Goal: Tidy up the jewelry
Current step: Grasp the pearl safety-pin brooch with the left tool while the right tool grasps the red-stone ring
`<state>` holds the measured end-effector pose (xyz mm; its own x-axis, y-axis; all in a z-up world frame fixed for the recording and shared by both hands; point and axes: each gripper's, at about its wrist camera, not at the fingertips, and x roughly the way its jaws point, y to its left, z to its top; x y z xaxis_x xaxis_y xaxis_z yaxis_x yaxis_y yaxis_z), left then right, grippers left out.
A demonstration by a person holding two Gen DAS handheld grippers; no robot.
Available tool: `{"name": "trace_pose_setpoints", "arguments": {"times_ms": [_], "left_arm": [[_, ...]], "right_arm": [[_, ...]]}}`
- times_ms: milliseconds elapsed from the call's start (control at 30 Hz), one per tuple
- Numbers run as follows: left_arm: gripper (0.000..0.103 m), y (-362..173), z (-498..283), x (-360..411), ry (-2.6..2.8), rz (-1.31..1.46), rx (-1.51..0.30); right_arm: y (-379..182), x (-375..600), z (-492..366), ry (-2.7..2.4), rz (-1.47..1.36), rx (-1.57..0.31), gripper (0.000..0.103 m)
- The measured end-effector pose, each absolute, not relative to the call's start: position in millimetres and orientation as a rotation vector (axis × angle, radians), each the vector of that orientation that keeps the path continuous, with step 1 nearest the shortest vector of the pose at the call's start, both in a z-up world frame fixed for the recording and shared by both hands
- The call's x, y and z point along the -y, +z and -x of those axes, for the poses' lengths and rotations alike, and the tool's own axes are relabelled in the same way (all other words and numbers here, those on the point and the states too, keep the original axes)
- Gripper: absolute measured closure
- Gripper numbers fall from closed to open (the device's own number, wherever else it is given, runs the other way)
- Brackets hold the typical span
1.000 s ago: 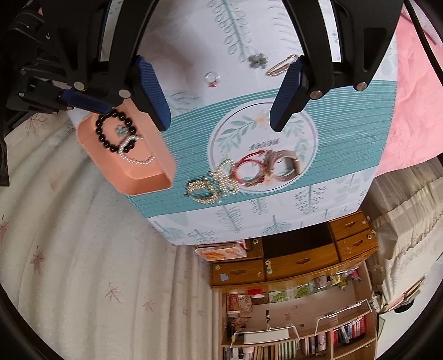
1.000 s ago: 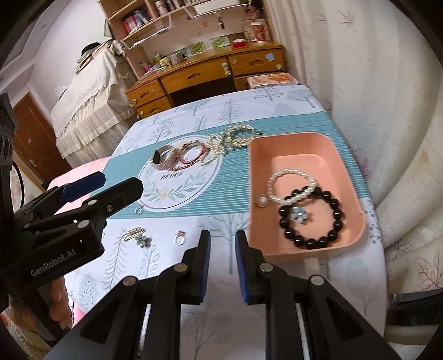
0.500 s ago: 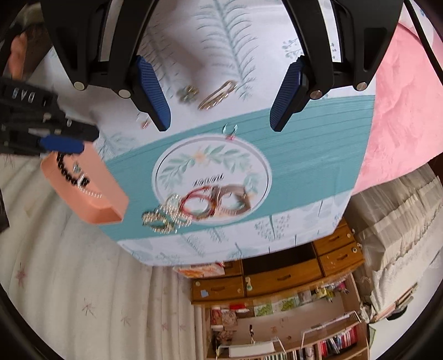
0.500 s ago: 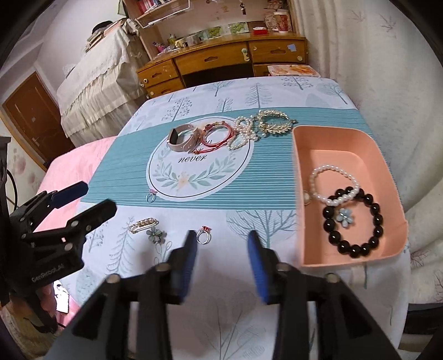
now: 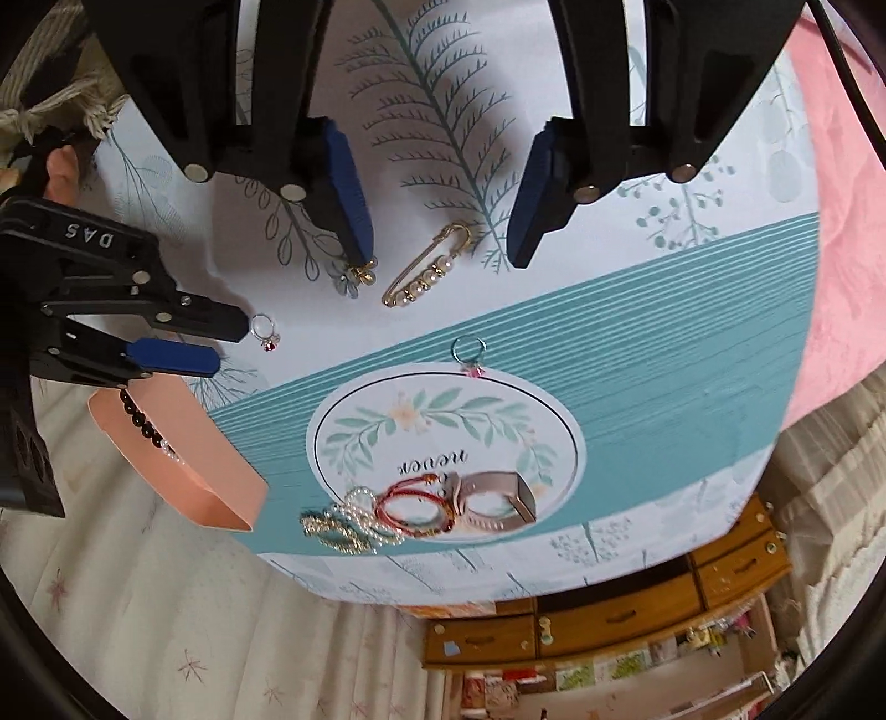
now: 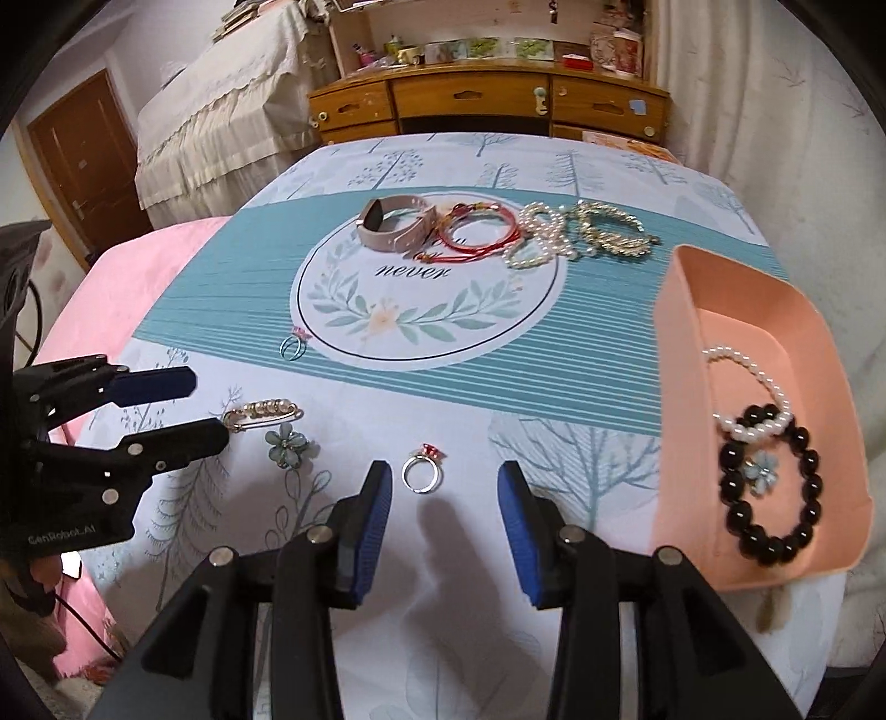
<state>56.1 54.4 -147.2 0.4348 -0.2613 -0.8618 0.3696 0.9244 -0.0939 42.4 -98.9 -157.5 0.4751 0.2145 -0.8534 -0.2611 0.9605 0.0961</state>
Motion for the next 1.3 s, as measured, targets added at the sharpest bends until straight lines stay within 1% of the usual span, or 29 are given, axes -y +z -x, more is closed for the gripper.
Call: {"name": "trace_pose_setpoints", "arguments": {"times_ms": [133,300,367,433,500,633,700,733,767,833,900,1133,1300], "left_arm": [[0.056,-152,-63,-52,-0.398,-0.128,-1.06],[0.065,-160,-71,-45,-0.418,-0.154,-1.085],[0.07,-164,-74,-43,-0.419,-0.164,-1.1],[0.071,-167,-78,-43,-0.419,-0.168,-1.117],[0.071,-168,-80,-42,-0.423,-0.174,-1.11],[0.071,-168,-83,-38,-0.418,-0.195,-1.106],[0.071,-168,-83,-34,-0.408,-0.223,-1.105],[0.076,-167,-83,-33,-0.408,-0.231,-1.103],[0.086,-167,-82,-32,-0.416,-0.23,-1.105],[0.093,-166,-83,-32,-0.416,-0.222,-1.111],[0.097,-167,-83,-35,-0.406,-0.204,-1.111],[0.098,-164,-80,-46,-0.363,-0.11,-1.105],[0.098,-145,-74,-46,-0.36,-0.085,-1.061]], "right_arm": [[-165,92,-46,0.298,0.079,-1.039,0.063],[-167,86,-45,0.301,0.117,-1.024,0.063],[-167,86,-46,0.304,0.117,-1.02,0.063],[-168,87,-46,0.303,0.119,-1.013,0.065],[-168,87,-47,0.297,0.123,-1.004,0.071],[-169,86,-46,0.302,0.135,-0.993,0.077],[-169,84,-46,0.317,0.135,-0.989,0.085],[-169,83,-45,0.324,0.135,-0.986,0.087],[-169,83,-45,0.329,0.134,-0.984,0.09],[-169,83,-44,0.333,0.131,-0.975,0.092],[-170,85,-44,0.336,0.12,-0.975,0.098],[-165,92,-40,0.366,0.057,-0.956,0.098],[-155,99,-33,0.378,0.018,-0.906,0.098]]}}
